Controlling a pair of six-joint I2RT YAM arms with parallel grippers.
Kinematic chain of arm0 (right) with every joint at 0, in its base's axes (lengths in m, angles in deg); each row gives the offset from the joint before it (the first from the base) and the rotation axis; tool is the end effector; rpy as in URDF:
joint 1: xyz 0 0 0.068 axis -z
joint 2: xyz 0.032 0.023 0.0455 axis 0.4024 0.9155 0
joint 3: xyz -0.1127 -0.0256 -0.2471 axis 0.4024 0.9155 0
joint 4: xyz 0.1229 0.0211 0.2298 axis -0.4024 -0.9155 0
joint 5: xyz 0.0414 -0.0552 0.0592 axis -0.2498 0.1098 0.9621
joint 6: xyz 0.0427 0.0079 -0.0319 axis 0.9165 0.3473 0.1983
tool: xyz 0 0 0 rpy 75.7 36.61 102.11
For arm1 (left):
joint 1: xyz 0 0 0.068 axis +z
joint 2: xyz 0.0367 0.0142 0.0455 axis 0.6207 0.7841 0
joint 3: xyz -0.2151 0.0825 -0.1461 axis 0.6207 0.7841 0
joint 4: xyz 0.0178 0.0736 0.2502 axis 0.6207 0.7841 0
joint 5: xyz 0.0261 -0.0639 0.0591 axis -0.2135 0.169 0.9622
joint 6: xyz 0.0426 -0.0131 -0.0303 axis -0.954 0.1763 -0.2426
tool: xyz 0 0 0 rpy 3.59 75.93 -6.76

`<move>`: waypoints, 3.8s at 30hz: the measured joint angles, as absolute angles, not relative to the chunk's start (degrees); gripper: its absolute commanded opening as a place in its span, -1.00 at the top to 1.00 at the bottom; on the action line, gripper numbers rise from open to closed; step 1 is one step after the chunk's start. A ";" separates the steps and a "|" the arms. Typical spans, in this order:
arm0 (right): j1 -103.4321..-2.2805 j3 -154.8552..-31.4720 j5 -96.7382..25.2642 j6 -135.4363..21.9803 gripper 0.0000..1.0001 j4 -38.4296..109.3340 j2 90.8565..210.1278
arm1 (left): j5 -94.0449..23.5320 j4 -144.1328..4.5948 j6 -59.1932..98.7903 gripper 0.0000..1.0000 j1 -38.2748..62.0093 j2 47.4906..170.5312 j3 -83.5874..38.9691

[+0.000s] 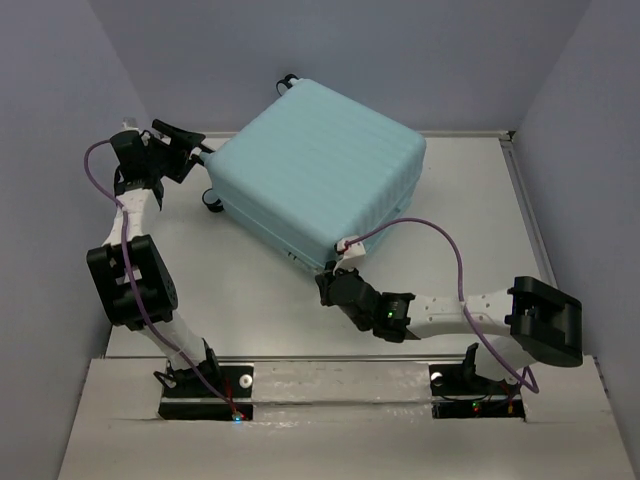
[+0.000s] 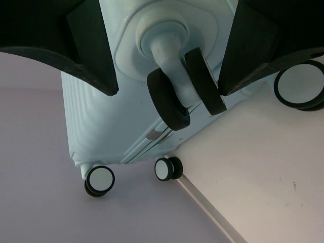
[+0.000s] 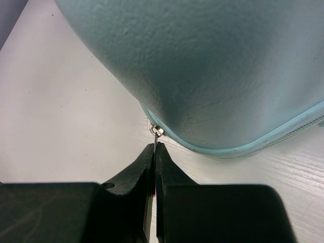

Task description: Pack the luggage

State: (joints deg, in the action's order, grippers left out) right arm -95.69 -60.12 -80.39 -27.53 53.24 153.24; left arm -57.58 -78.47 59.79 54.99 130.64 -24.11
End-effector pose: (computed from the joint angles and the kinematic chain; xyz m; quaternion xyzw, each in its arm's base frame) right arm 0.1160 0.2872 0.2179 -0.0811 0.8100 0.2609 0.5189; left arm 0.3917 0.0980 0.3125 -0.2840 0.7147 -0.3776 0.5157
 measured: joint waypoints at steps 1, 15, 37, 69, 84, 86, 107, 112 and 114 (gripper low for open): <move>-95.69 -60.12 -80.39 -27.62 0.87 53.26 153.27 | -57.61 -78.47 59.86 -0.77 54.99 130.94 -24.36; -95.69 -60.12 -80.35 -27.75 0.86 53.57 153.55 | -57.61 -78.80 61.28 -0.64 53.44 135.12 -27.00; -95.61 -60.12 -79.82 -27.88 0.86 53.72 153.55 | -56.69 -81.03 64.07 0.88 52.56 137.44 -27.31; -85.79 -50.72 -70.86 -37.00 0.87 37.44 133.29 | -22.55 -94.01 72.73 0.88 8.17 76.24 29.96; -95.56 -67.05 -64.68 -46.11 0.86 51.40 159.58 | -6.37 -72.77 71.86 0.88 -11.98 56.19 31.29; -94.93 -65.32 -61.29 -46.26 0.86 54.86 158.82 | -8.91 -72.88 71.53 0.88 -14.17 54.55 31.42; -85.27 -34.59 -55.98 -36.67 0.86 43.69 112.28 | -12.23 -84.99 53.45 0.18 -27.02 102.16 -2.21; -85.31 -35.57 -55.65 -37.00 0.86 48.89 117.40 | -17.04 -69.64 47.35 -0.85 -15.41 93.94 -7.42; -85.31 -35.94 -55.56 -37.19 0.86 49.89 118.56 | -19.23 -63.09 43.99 -0.98 -9.03 88.67 -7.57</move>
